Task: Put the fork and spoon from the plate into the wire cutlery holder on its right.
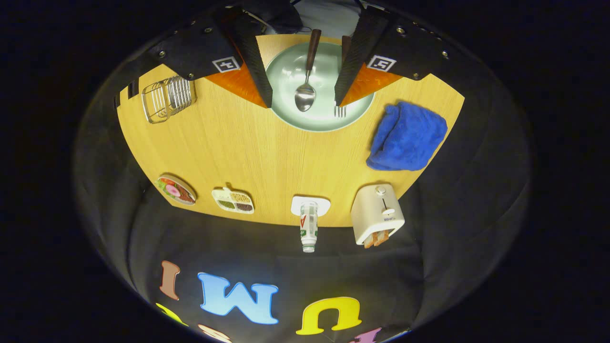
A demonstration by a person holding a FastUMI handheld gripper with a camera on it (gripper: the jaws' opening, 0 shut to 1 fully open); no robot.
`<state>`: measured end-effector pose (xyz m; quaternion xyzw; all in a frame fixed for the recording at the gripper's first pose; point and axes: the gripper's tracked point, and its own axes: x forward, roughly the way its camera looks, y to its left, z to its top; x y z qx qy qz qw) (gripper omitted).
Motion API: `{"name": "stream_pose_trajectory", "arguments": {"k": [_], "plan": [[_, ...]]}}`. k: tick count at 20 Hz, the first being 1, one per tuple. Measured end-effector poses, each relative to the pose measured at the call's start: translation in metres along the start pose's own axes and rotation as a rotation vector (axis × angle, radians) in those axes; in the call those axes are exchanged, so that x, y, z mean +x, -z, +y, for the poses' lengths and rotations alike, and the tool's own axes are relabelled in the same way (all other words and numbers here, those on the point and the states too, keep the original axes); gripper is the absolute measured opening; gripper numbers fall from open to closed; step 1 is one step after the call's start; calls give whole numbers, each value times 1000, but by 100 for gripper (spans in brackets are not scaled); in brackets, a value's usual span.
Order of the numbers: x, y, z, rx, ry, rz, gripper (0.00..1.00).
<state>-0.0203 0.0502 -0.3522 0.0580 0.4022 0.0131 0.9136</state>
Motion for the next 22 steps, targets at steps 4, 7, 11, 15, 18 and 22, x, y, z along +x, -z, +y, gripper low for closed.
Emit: {"name": "stream_pose_trajectory", "arguments": {"k": [4,7,11,15,18,22], "plan": [[18,33,-2,7,12,99,82],[31,54,-5,1,26,168,82],[48,80,0,-23,19,247,82],[59,101,1,-44,34,317,82],[62,100,3,-63,37,323,75],[70,102,4,-51,27,331,66]]}}
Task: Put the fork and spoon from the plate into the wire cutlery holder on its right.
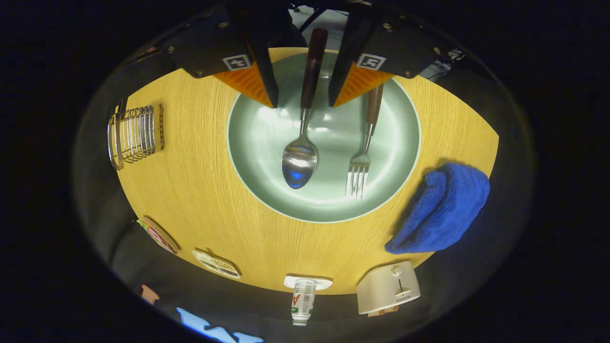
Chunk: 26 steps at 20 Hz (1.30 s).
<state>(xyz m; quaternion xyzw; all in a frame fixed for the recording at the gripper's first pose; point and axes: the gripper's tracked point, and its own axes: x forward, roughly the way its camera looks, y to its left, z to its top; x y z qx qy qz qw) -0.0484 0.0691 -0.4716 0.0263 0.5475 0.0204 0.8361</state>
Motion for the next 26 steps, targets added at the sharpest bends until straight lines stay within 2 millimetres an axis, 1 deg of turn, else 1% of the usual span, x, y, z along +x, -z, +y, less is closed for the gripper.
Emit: {"name": "stream_pose_trajectory", "arguments": {"k": [1,2,3,4,5,8,11,17,19,22,26], "plan": [[-2,-2,1,-6,-19,0,42],[-10,-3,-2,-9,-10,6,18],[-3,-1,-3,0,-8,8,18],[-4,-4,2,11,-32,2,18],[0,-4,4,12,-42,5,7],[-3,-6,2,5,-31,10,7],[-5,-7,7,20,-47,1,7],[-21,-23,7,17,-43,-63,7],[-28,-30,6,2,-35,-86,7],[-43,-47,4,7,-28,-138,7],[-65,-70,-12,33,-2,-212,7]]}}
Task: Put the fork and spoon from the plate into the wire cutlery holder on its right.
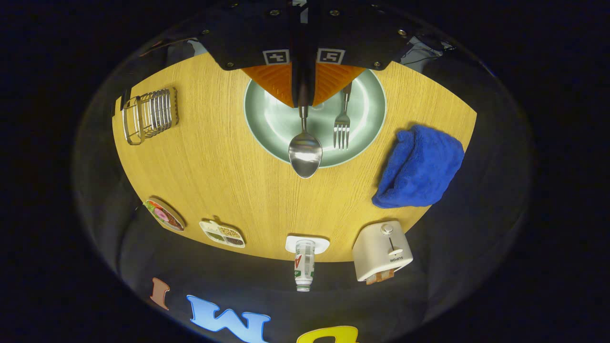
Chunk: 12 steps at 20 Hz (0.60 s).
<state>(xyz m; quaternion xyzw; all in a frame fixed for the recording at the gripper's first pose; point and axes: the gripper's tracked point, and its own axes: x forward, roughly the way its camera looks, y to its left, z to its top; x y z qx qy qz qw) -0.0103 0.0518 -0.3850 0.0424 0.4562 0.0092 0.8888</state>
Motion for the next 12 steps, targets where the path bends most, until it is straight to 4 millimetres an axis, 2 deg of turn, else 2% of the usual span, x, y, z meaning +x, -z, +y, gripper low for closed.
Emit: {"name": "stream_pose_trajectory", "arguments": {"k": [7,12], "plan": [[-31,-48,-50,83,90,-114,7],[-49,-64,-97,166,174,-158,7]]}}
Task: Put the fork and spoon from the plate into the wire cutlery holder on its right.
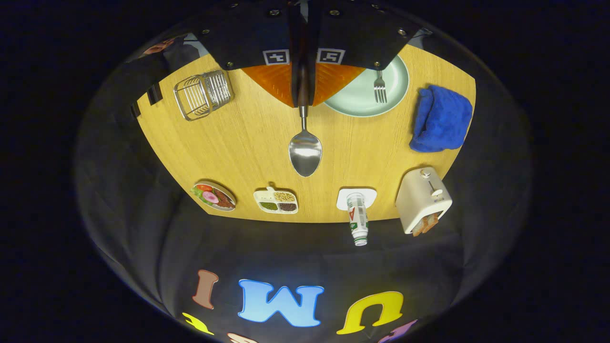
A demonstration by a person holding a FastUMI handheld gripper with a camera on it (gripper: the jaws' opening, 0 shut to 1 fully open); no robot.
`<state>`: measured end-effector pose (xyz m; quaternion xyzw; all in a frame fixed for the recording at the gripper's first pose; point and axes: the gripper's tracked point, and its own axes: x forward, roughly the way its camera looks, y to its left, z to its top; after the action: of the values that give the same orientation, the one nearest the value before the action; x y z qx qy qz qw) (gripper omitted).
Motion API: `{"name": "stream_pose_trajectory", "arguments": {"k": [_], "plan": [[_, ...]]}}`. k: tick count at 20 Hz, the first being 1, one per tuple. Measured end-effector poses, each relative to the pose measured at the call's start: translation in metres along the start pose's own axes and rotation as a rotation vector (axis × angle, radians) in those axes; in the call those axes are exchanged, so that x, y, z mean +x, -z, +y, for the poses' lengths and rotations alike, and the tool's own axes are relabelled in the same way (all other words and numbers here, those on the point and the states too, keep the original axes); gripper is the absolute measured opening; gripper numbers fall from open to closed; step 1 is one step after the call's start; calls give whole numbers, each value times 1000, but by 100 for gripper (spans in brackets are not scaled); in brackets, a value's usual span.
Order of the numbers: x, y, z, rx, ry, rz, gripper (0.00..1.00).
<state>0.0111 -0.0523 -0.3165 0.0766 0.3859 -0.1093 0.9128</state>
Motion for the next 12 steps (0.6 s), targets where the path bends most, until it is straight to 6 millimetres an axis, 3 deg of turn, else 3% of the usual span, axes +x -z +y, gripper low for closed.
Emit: {"name": "stream_pose_trajectory", "arguments": {"k": [6,12], "plan": [[-1,5,-62,120,119,0,7],[1,27,-110,223,202,41,7]]}}
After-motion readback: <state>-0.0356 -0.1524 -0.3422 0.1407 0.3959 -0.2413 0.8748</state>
